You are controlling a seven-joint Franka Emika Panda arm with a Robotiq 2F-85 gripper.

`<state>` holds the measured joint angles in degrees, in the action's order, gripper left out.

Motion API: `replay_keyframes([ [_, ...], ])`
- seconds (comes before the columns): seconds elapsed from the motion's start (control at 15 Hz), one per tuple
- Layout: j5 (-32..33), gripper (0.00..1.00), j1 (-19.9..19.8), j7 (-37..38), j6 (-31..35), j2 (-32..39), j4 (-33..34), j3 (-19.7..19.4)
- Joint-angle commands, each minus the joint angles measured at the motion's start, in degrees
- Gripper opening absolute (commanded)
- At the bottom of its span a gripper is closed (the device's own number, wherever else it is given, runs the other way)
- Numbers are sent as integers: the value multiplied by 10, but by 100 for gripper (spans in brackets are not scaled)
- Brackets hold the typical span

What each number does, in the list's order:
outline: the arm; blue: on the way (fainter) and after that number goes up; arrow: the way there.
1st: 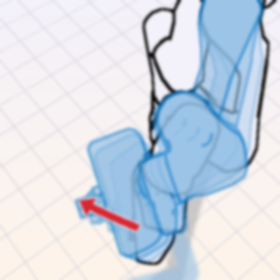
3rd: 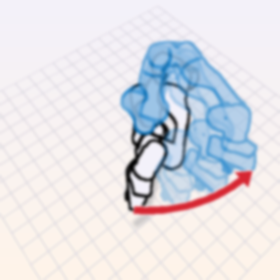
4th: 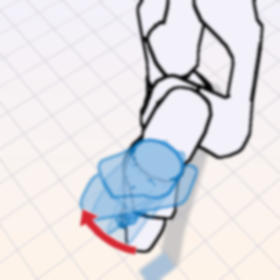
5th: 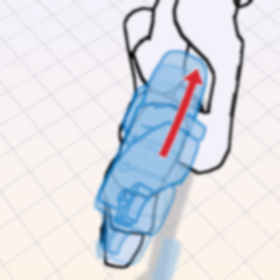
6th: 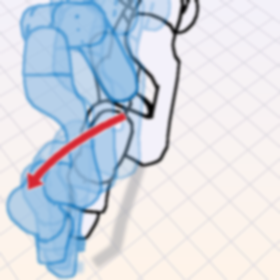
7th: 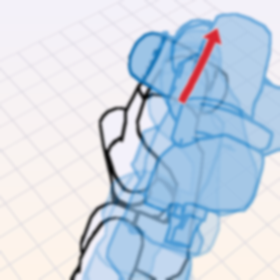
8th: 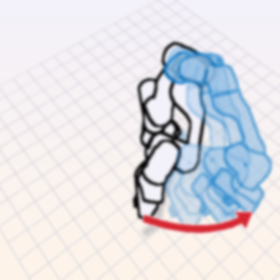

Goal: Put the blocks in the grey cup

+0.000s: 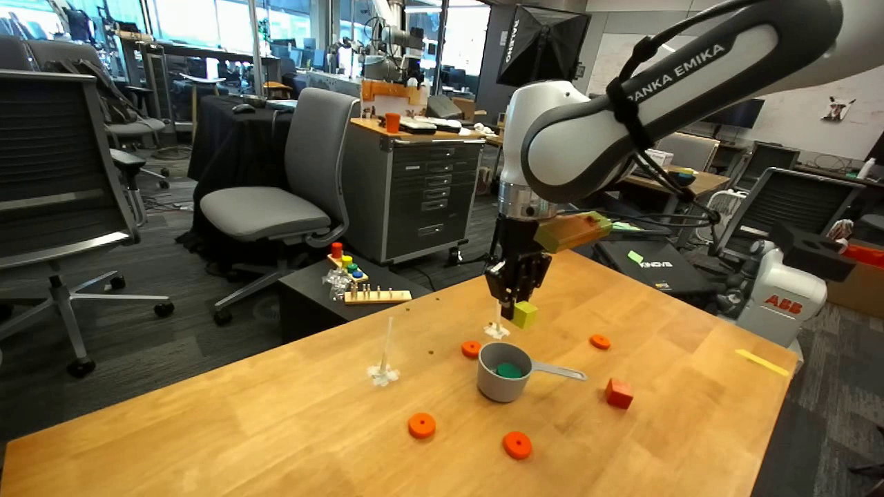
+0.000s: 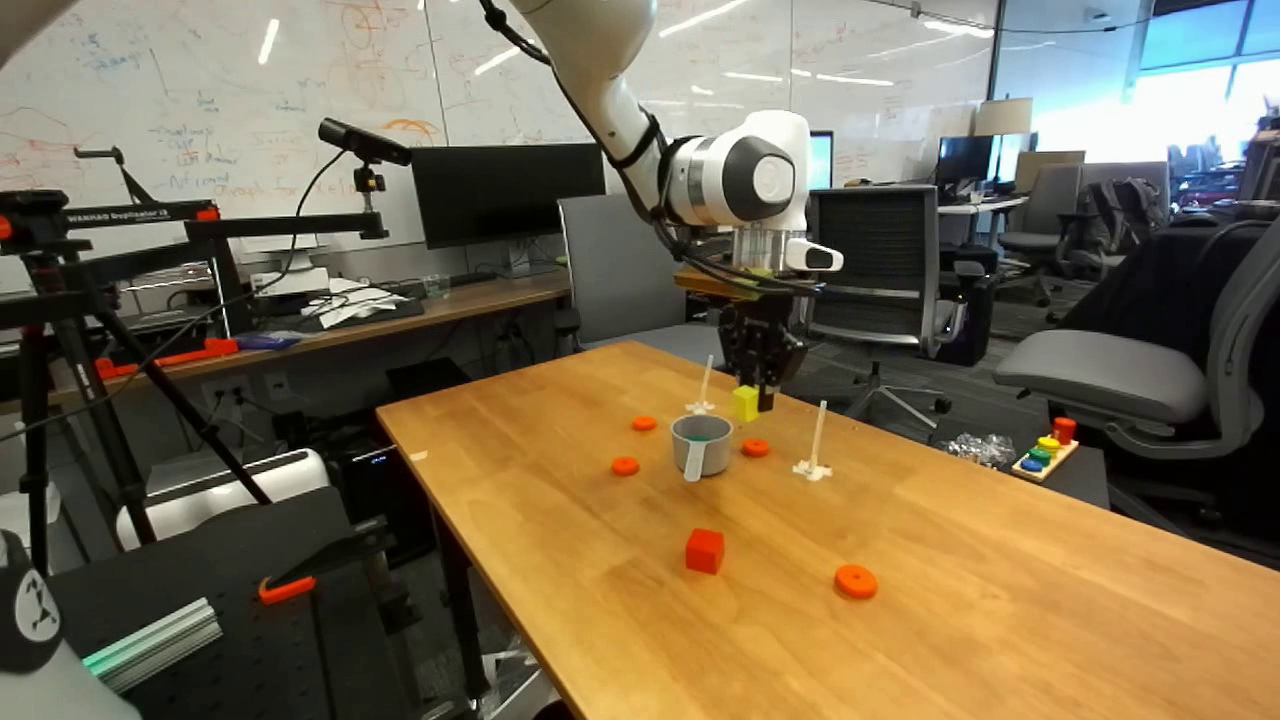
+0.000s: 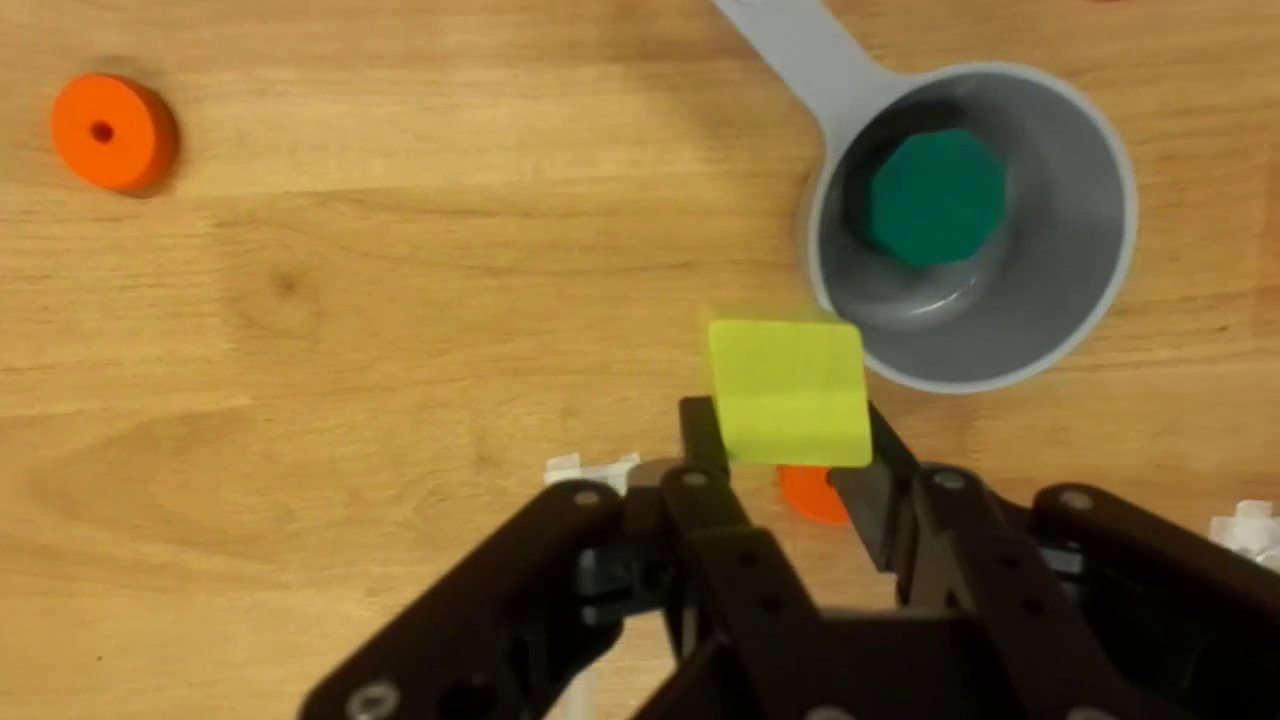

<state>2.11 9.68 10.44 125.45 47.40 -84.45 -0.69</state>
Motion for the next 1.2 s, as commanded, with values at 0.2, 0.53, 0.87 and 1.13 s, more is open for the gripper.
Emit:
replay_keyframes([
  [0.2,20,9,18,-3,44,-55,-100,9],
  [0.53,36,9,33,5,52,-30,-87,8],
  [0.87,45,10,48,8,51,-19,-69,8],
  [1.13,50,73,52,11,47,-19,-66,4],
])
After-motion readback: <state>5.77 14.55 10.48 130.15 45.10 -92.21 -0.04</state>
